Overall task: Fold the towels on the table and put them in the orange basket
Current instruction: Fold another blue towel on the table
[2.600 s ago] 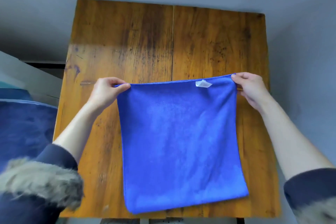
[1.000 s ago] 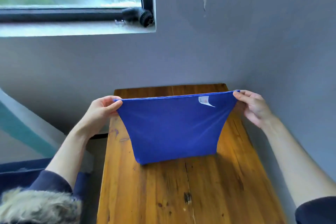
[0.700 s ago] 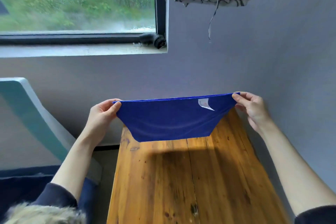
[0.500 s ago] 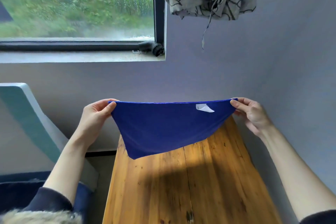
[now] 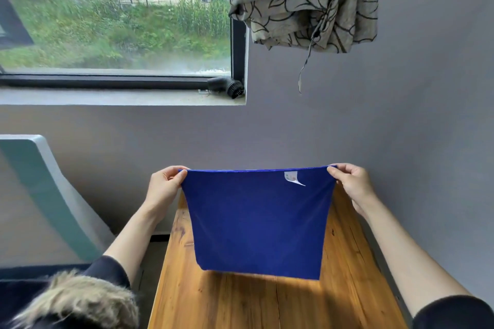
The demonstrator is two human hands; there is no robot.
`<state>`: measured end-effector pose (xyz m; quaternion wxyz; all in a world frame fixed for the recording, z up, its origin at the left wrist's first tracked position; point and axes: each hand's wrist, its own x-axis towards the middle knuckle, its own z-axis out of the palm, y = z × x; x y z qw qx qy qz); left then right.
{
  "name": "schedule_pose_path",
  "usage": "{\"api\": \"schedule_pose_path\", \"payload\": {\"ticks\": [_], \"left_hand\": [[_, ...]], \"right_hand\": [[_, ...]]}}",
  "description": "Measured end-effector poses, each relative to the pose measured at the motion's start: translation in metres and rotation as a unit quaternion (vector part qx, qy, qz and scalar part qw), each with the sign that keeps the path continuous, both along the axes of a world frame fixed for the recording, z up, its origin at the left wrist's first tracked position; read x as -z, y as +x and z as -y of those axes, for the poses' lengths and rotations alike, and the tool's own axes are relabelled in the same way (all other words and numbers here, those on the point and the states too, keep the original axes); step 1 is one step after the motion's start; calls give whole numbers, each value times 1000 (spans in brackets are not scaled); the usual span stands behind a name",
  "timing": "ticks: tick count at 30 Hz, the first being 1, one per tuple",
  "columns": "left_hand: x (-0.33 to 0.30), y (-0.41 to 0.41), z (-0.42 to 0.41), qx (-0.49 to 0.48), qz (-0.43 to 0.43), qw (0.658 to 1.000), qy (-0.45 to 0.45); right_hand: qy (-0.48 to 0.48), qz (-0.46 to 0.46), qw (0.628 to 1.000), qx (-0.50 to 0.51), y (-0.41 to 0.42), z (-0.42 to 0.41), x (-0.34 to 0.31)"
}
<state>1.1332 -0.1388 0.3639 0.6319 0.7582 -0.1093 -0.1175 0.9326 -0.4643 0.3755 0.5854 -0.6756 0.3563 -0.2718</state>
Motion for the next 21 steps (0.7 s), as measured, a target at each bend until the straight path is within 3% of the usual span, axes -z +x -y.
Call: {"api": "schedule_pose_path", "payload": {"ticks": [7, 12, 16, 21], "left_hand": [[-21, 13, 4, -17, 44, 997, -66], [7, -11, -13, 4, 33, 998, -62], [66, -49, -33, 8, -48, 999, -5], [125, -101, -61, 44, -151, 982, 106]], "right_hand": [[-42, 51, 998, 18, 16, 10, -22], [-16, 47, 999, 7, -4, -7, -1], [7, -25, 1000, 5, -41, -32, 59], [58, -178, 982, -13, -101, -55, 138]]}}
